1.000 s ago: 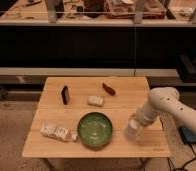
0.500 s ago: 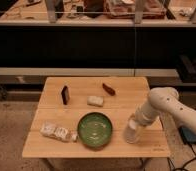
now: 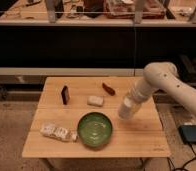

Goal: Place the ceramic cup over the eraser

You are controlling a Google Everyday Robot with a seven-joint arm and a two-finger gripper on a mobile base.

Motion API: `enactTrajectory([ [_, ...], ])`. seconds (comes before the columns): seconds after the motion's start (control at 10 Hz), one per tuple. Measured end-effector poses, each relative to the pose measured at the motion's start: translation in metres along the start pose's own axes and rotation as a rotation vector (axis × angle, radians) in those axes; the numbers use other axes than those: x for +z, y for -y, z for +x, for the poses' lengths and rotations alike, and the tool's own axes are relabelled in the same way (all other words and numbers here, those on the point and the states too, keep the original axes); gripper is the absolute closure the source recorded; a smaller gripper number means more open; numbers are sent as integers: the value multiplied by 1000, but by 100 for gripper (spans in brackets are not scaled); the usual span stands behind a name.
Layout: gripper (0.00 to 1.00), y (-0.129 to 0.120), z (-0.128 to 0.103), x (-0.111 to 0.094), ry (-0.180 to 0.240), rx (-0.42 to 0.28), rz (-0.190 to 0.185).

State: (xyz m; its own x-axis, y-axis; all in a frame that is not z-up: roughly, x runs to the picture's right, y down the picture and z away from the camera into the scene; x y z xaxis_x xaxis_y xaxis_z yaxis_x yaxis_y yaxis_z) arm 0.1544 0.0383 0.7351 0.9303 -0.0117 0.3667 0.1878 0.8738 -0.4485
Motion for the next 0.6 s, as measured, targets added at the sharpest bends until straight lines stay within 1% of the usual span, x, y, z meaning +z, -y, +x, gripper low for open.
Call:
enactTrajectory([
  [0.1, 100, 20, -16, -10, 3, -24, 29],
  [0.3, 100, 62, -60, -24, 25, -78, 81],
  [0.4, 100, 79, -85, -24, 45, -98, 96],
  [0.5, 100, 90, -104, -21, 67, -104, 103],
  [0.6, 100, 96, -117, -17, 81, -109, 103],
])
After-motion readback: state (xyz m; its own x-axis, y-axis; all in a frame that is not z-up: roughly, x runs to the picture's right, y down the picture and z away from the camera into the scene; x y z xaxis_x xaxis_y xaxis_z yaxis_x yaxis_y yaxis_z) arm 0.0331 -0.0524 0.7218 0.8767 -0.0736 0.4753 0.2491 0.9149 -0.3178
